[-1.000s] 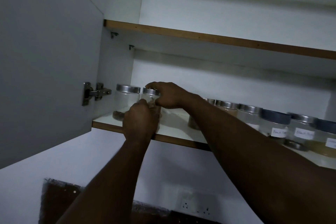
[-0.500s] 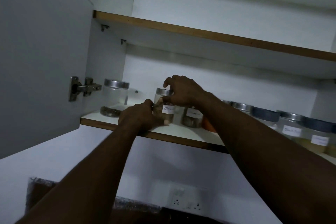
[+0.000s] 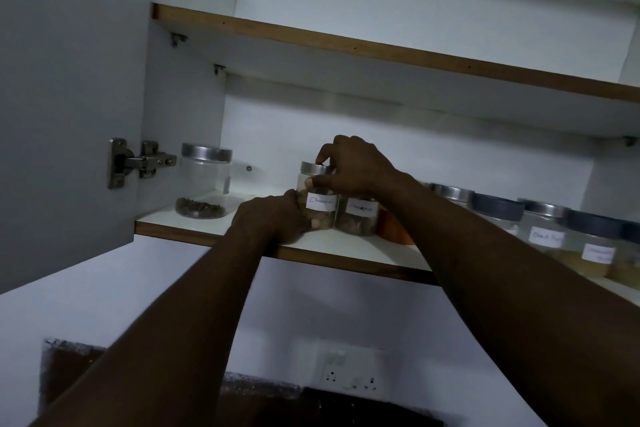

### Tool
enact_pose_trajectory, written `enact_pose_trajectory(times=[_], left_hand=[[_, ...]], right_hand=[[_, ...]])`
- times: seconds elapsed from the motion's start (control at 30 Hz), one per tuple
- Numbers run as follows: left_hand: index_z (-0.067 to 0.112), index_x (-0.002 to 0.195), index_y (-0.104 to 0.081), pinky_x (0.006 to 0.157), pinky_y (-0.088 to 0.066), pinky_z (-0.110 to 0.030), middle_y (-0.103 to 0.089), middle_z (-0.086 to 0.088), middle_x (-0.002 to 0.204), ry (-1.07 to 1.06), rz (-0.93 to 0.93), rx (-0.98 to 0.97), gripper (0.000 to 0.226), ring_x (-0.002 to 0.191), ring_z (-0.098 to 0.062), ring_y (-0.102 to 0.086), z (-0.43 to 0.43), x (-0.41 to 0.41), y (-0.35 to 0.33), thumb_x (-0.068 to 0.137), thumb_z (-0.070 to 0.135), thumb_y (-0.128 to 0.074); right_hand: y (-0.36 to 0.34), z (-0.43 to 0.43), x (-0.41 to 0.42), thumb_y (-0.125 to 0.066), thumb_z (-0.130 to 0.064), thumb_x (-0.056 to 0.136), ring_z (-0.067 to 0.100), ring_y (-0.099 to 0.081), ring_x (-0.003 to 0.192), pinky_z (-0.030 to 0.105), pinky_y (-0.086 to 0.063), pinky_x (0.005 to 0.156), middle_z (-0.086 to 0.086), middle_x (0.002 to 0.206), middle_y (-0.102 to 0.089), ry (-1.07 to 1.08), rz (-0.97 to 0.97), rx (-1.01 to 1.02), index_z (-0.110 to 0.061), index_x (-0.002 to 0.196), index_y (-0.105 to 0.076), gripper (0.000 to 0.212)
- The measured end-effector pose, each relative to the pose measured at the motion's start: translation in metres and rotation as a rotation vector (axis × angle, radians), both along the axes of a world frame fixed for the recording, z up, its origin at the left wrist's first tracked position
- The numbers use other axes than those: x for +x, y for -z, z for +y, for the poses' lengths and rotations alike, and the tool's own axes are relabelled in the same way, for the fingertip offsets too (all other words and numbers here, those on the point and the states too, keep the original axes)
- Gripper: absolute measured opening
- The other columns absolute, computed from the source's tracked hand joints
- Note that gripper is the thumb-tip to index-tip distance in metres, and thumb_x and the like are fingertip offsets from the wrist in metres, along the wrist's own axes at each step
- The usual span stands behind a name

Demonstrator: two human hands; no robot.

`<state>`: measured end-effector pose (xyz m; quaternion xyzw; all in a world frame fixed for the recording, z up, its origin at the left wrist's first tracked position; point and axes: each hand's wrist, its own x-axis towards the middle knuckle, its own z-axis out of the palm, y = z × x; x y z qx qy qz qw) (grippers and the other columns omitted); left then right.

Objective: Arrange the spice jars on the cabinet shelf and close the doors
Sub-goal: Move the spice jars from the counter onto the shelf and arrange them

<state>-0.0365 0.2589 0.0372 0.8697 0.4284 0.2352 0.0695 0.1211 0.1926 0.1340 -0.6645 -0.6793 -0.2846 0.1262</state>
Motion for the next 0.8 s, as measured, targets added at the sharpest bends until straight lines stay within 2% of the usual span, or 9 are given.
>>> enact_pose_trajectory(times=[0.17,0.23,0.33,0.4,0.47,0.53,0.6,0.67,0.8], left_hand=[[0.024,0.153,-0.032,0.102,-0.048,-0.046,-0.062,-0.007,0.139,-0.049,0.056,0.066,0.084,0.122,-0.031,-0.06,0.001,0.002,0.0,0.088,0.073,-0.052],[0.021,0.151,-0.035,0.099,-0.048,-0.045,-0.062,-0.008,0.137,-0.074,0.061,0.075,0.089,0.12,-0.031,-0.061,-0.002,0.001,0.001,0.085,0.078,-0.052],[0.02,0.119,-0.058,0.073,-0.052,-0.037,-0.069,-0.003,0.104,-0.145,-0.165,0.155,0.082,0.089,-0.023,-0.064,-0.011,-0.004,0.005,0.069,0.085,-0.061],[0.019,0.104,-0.063,0.064,-0.05,-0.033,-0.069,-0.002,0.091,-0.224,-0.352,0.254,0.066,0.078,-0.021,-0.064,-0.019,-0.009,0.007,0.072,0.077,-0.066],[0.019,0.095,-0.067,0.06,-0.047,-0.03,-0.069,-0.001,0.083,-0.282,-0.381,0.365,0.053,0.074,-0.022,-0.065,-0.025,-0.013,0.01,0.079,0.07,-0.064],[0.019,0.088,-0.07,0.058,-0.041,-0.028,-0.066,0.0,0.076,-0.299,-0.325,0.415,0.049,0.07,-0.02,-0.064,-0.028,-0.015,0.012,0.084,0.067,-0.06],[0.016,0.09,-0.069,0.06,-0.04,-0.029,-0.065,-0.001,0.079,-0.279,-0.265,0.373,0.049,0.073,-0.022,-0.063,-0.027,-0.015,0.012,0.086,0.064,-0.059],[0.015,0.099,-0.068,0.066,-0.042,-0.031,-0.069,-0.005,0.094,-0.257,-0.245,0.306,0.05,0.087,-0.026,-0.067,-0.026,-0.015,0.011,0.087,0.063,-0.059],[0.015,0.106,-0.07,0.072,-0.04,-0.031,-0.072,-0.005,0.102,-0.262,-0.304,0.35,0.042,0.095,-0.026,-0.069,-0.028,-0.016,0.015,0.093,0.053,-0.057]], right_hand=[[0.005,-0.001,0.001,-0.061,-0.077,0.081,0.026,-0.053,0.119,0.044,-0.046,0.095,0.002,0.123,-0.059,0.011,-0.008,0.022,-0.031,0.124,-0.063,0.063],[0.005,-0.002,0.001,-0.059,-0.078,0.082,0.027,-0.052,0.122,0.047,-0.043,0.098,0.003,0.126,-0.058,0.029,-0.026,0.024,-0.032,0.125,-0.062,0.064],[0.002,-0.002,-0.004,-0.052,-0.085,0.081,0.028,-0.05,0.127,0.051,-0.039,0.101,0.002,0.131,-0.058,0.084,-0.036,0.024,-0.032,0.129,-0.061,0.072],[-0.001,-0.001,-0.014,-0.051,-0.086,0.081,0.027,-0.049,0.129,0.051,-0.038,0.102,0.002,0.133,-0.058,0.078,0.022,0.058,-0.031,0.131,-0.06,0.075],[-0.004,0.002,-0.032,-0.052,-0.083,0.083,0.024,-0.053,0.125,0.049,-0.042,0.103,-0.001,0.131,-0.061,-0.004,0.15,0.095,-0.029,0.131,-0.06,0.072],[-0.006,0.006,-0.058,-0.056,-0.076,0.087,0.02,-0.059,0.118,0.047,-0.048,0.102,-0.002,0.129,-0.064,-0.147,0.285,0.094,-0.028,0.13,-0.062,0.065],[-0.007,0.013,-0.088,-0.063,-0.064,0.091,0.018,-0.06,0.119,0.045,-0.05,0.103,-0.002,0.134,-0.064,-0.287,0.33,0.044,-0.025,0.134,-0.061,0.058],[-0.006,0.021,-0.116,-0.069,-0.052,0.092,0.019,-0.058,0.127,0.044,-0.049,0.106,-0.002,0.144,-0.06,-0.368,0.297,-0.038,-0.026,0.141,-0.058,0.057],[-0.003,0.043,-0.151,-0.071,-0.043,0.092,0.022,-0.053,0.132,0.045,-0.044,0.109,-0.002,0.151,-0.054,-0.349,0.14,-0.192,-0.03,0.149,-0.048,0.063]])
